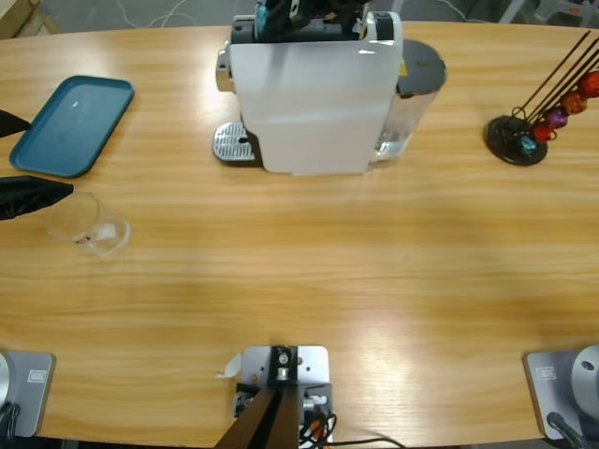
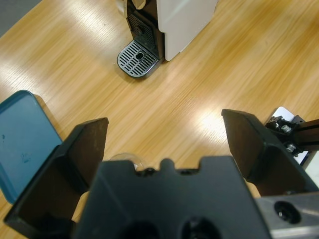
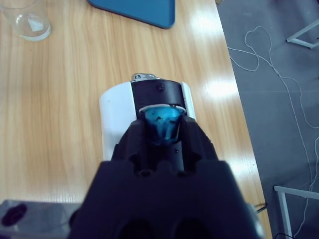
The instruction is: Pour coffee
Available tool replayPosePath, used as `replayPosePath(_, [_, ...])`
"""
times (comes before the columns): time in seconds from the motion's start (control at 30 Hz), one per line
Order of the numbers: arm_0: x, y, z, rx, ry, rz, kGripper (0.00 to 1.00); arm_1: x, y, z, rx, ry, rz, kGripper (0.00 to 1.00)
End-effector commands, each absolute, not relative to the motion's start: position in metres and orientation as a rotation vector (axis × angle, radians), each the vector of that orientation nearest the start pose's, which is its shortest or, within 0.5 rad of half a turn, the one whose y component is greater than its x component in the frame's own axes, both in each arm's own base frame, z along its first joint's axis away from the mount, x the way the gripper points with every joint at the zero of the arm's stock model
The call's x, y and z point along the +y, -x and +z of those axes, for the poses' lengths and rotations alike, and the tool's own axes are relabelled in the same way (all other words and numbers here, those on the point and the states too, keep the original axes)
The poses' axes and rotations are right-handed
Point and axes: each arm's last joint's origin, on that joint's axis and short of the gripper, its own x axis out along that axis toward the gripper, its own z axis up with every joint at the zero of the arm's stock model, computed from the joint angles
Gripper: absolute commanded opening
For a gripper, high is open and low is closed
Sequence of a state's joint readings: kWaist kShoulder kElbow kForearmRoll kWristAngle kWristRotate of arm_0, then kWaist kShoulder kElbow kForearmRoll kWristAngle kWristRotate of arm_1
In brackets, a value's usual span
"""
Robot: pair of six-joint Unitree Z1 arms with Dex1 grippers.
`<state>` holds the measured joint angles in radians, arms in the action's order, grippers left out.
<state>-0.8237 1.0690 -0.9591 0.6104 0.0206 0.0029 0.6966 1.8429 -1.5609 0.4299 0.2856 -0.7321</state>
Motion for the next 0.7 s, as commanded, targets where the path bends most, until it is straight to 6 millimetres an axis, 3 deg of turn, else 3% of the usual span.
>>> replayPosePath(0.03, [-0.107,-0.101,0.357,0.711,-0.331,-0.757,0.982,0.276,-0.321,0.328,0.42,0.8,1.179,0.218])
replayPosePath(0.7, [-0.107,-0.101,0.352,0.722,-0.331,-0.754,0.982,0.278,-0.32,0.336,0.386,0.768,1.208,0.218])
